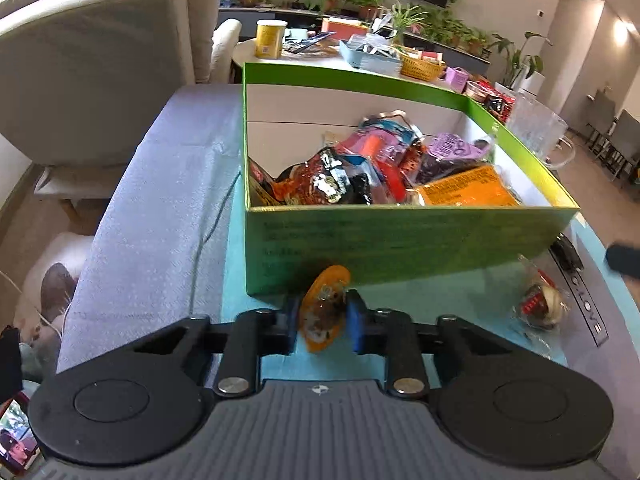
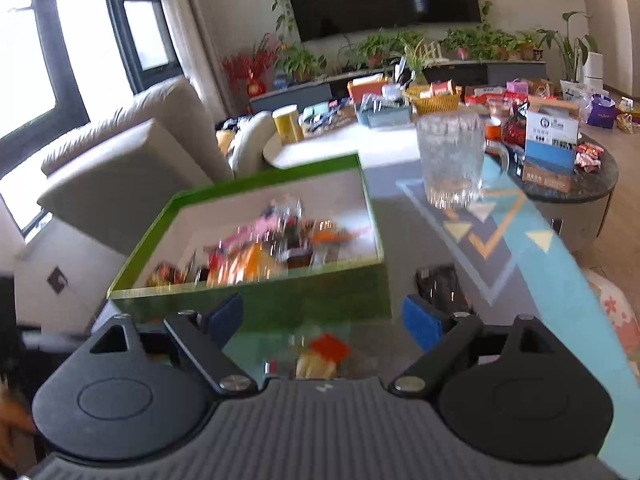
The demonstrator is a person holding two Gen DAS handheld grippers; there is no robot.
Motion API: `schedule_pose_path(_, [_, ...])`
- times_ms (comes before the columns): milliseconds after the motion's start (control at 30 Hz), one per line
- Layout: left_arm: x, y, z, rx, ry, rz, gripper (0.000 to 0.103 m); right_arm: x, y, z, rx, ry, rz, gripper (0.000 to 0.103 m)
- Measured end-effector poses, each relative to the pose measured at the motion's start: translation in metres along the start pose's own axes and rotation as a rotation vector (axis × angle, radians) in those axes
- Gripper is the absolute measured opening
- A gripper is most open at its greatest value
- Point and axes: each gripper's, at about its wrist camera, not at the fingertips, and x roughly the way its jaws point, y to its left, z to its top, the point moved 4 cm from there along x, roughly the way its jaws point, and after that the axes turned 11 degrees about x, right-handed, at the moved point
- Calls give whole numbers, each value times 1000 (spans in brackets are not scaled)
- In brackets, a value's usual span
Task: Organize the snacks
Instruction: 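Grasp the orange round candy with left while right moves to the clear bun bag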
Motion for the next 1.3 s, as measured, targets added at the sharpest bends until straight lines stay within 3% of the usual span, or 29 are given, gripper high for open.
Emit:
schedule_pose_path(267, [-25, -2, -23, -20, -24, -13, 20, 7, 26, -64, -148, 169, 76, 58])
schedule_pose_path(433, [-44, -3, -23, -2, -52, -5, 20, 28, 38, -85, -241, 193, -9, 59])
schedule_pose_path(500, [-49, -5, -22, 7, -62, 7, 20, 34, 39, -83, -218, 200, 13, 59])
schedule_pose_path(633, [-54, -9, -26, 17, -62, 11, 20, 43, 44, -81, -160, 194, 35, 59])
schedule_pose_path(1000, [-63, -5, -28, -10, -80, 5, 20, 38, 53, -92, -244, 109, -42, 58])
schedule_pose_path(1100, [-63, -4, -28, -18, -81, 5, 20, 29, 43, -81, -167, 120, -5, 58])
schedule_pose_path(1300, [-69, -5, -26, -16, -97, 4, 20, 4, 47, -67, -186, 43, 20, 58])
